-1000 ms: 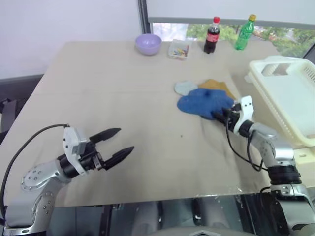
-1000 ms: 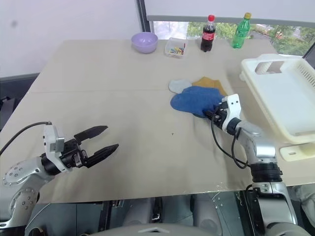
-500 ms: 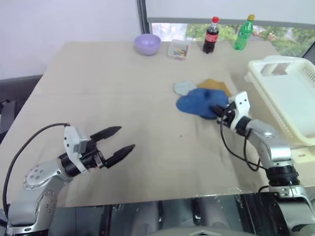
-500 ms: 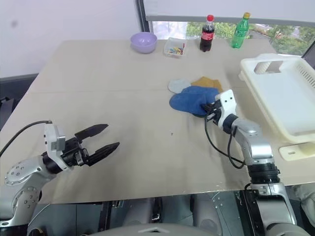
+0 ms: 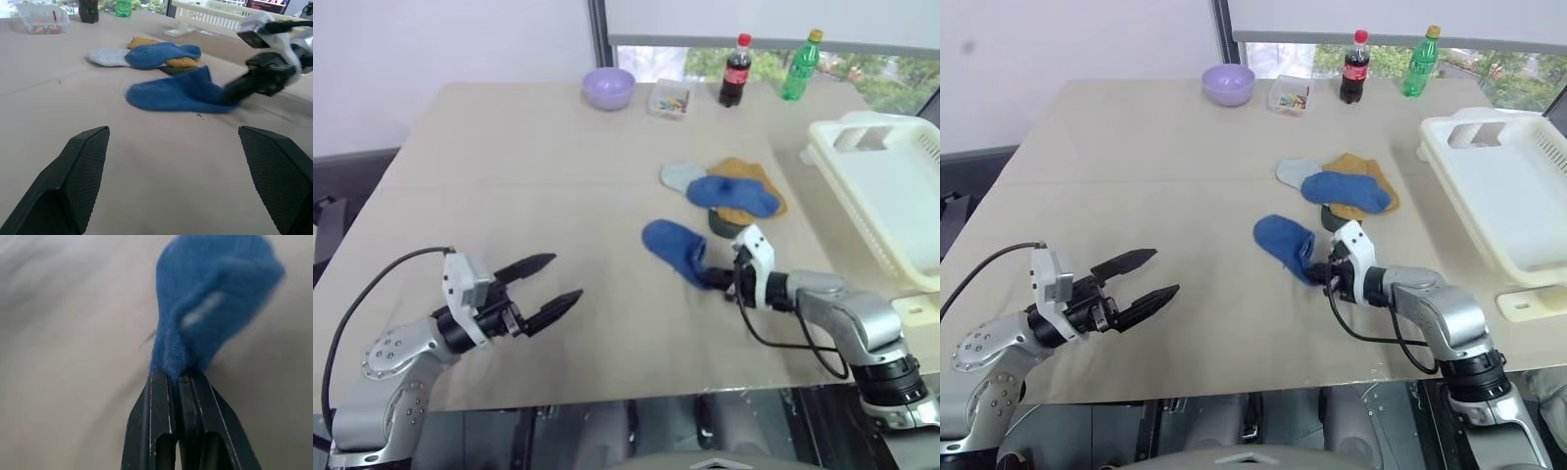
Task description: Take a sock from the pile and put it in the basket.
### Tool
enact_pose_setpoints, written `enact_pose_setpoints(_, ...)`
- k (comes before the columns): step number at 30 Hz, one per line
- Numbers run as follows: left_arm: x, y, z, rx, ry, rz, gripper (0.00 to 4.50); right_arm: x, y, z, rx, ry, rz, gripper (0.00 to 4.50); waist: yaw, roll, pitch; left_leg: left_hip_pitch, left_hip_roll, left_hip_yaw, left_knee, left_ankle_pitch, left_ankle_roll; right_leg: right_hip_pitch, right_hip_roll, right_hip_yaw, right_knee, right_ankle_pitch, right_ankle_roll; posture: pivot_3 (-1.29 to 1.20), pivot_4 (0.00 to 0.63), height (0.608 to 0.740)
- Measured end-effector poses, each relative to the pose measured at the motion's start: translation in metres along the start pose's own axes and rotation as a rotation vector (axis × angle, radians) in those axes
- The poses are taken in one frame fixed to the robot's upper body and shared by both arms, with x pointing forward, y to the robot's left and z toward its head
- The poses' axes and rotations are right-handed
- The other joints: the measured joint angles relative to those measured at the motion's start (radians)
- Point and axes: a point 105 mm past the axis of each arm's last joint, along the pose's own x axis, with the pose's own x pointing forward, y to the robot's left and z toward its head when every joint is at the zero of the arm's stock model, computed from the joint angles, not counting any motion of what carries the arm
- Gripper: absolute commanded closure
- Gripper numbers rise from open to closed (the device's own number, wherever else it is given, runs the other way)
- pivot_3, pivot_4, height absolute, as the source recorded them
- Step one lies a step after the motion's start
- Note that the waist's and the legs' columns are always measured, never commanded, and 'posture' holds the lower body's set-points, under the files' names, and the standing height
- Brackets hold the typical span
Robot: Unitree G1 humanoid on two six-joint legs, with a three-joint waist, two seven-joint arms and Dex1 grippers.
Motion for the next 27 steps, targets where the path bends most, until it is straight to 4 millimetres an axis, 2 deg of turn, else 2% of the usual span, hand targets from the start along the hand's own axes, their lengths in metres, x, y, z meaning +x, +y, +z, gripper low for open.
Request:
enact_pose_setpoints(5,0.000,-0.001,-0.001,-0.003,0.005,-0.005,0.00,-0.021,0.020,-0.017,0.004,0.111,0.134,4.47,0.001,0.000,0.000,0.000,0.000,-0.001,0.001,0.000,0.000,0.001,0.000,-0.001,0.000,0.000,0.000,0.00,0.150,0.729)
enact_pose_setpoints(9,0.000,-0.002,-0.001,-0.004,0.006,-0.010,0.00,-0.035,0.027,-0.029,0.024,0.172,0.192,4.47,0.001,0.000,0.000,0.000,0.000,-0.002,0.001,0.000,0.000,0.001,0.000,-0.001,0.000,0.000,0.000,0.00,0.150,0.729)
enact_pose_setpoints(12,0.001,-0.003,-0.001,-0.002,0.004,-0.020,0.00,-0.040,0.014,-0.027,0.036,0.154,0.138,4.47,-0.001,-0.001,0.000,0.000,0.000,-0.002,0.002,0.000,0.000,0.001,0.000,-0.001,0.000,0.000,0.000,0.00,0.150,0.729)
enact_pose_setpoints(15,0.002,-0.004,-0.001,-0.001,0.004,-0.025,0.00,-0.044,-0.019,-0.020,0.025,0.098,-0.007,4.47,0.000,-0.001,0.000,0.000,0.000,-0.002,0.003,0.000,0.000,0.001,0.000,-0.001,0.000,0.000,0.000,0.00,0.150,0.729)
enact_pose_setpoints(18,0.005,-0.005,-0.001,-0.002,0.004,-0.037,0.00,-0.048,-0.041,-0.015,0.008,0.058,-0.100,4.47,0.002,-0.001,0.000,-0.001,0.000,-0.003,0.004,0.000,0.000,0.001,0.000,-0.002,0.000,0.000,0.000,0.00,0.150,0.729)
enact_pose_setpoints(21,0.007,-0.006,-0.001,-0.002,0.002,-0.048,0.00,-0.045,-0.041,-0.014,-0.017,0.044,-0.098,4.47,0.002,-0.001,0.000,-0.001,0.000,-0.003,0.003,0.000,0.000,0.002,0.000,-0.002,0.000,0.000,0.000,0.00,0.150,0.729)
enact_pose_setpoints(25,0.008,-0.006,-0.001,-0.001,0.003,-0.048,0.00,-0.043,-0.028,-0.018,-0.011,0.050,-0.040,3.19,0.002,-0.001,0.000,-0.001,0.000,-0.004,0.003,0.000,0.000,0.002,0.000,-0.003,0.000,0.000,0.000,0.00,0.150,0.729)
enact_pose_setpoints(27,0.007,-0.006,-0.002,0.002,0.007,-0.046,0.00,-0.039,-0.015,-0.020,-0.015,0.057,0.013,2.30,0.002,-0.001,0.000,-0.001,0.000,-0.004,0.003,0.000,0.000,0.002,0.000,-0.003,0.000,0.000,0.000,0.00,0.150,0.729)
